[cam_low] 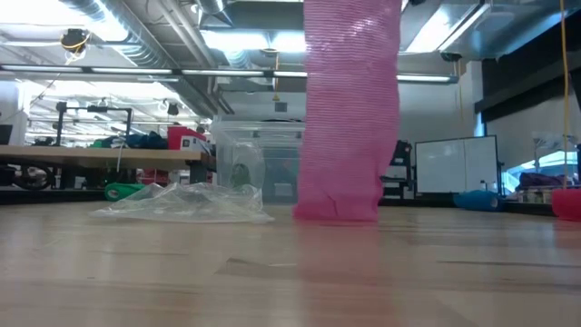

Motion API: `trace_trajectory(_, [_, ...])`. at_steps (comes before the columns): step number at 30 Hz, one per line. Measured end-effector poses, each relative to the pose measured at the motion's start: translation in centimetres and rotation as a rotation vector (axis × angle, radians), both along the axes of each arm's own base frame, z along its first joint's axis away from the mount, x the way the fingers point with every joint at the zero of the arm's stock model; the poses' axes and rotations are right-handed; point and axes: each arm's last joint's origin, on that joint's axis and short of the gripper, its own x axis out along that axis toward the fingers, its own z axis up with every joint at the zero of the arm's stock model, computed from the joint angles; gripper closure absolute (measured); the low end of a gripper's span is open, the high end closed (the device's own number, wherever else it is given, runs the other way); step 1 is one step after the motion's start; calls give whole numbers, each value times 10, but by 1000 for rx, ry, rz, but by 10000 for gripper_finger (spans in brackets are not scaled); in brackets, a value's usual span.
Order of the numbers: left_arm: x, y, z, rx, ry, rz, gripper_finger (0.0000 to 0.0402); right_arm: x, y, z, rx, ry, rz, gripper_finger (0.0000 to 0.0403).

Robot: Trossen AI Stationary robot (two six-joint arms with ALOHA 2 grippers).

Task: Roll bandage
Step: Roll the pink bandage

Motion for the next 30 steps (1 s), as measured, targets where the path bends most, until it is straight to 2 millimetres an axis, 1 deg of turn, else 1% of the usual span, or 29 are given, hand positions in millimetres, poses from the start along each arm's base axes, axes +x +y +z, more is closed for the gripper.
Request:
trace_trajectory(3, [0,0,1,4,-6,1,386,8,4,-6,-26,-19,15,107])
trace_trajectory(7, [0,0,1,7,-6,2,386,19,9,-19,-47,-50,30,163])
trace_trajectory(10, [-2,0,2,2,-13,-1,386,25,12,-24,-56,-93,25,202])
trace_trajectory(14, [-6,0,6,0,-28,-8,386,27,13,-31,-61,-88,22,243])
trace_trajectory(17, [-8,-1,8,-3,-32,-12,386,27,12,-30,-66,-99,-3,273])
trace_trajectory(19, [-8,0,10,-15,-39,-12,386,27,11,-30,-86,-104,-35,303])
trace_trajectory(22, [-9,1,11,-27,-53,-12,386,27,9,-31,-118,-99,-71,371])
trace_trajectory(23, [-9,1,11,-27,-54,-14,386,27,9,-32,-133,-92,-85,386])
trace_trajectory(24, [-9,1,11,-26,-57,-22,386,27,8,-33,-155,-84,-100,392])
trace_trajectory(27, [-10,-1,15,-38,-92,-67,386,26,6,-35,-195,-64,-165,389])
trace_trajectory(30, [-12,-5,18,-31,-140,-192,386,25,4,-37,-231,-46,-197,398])
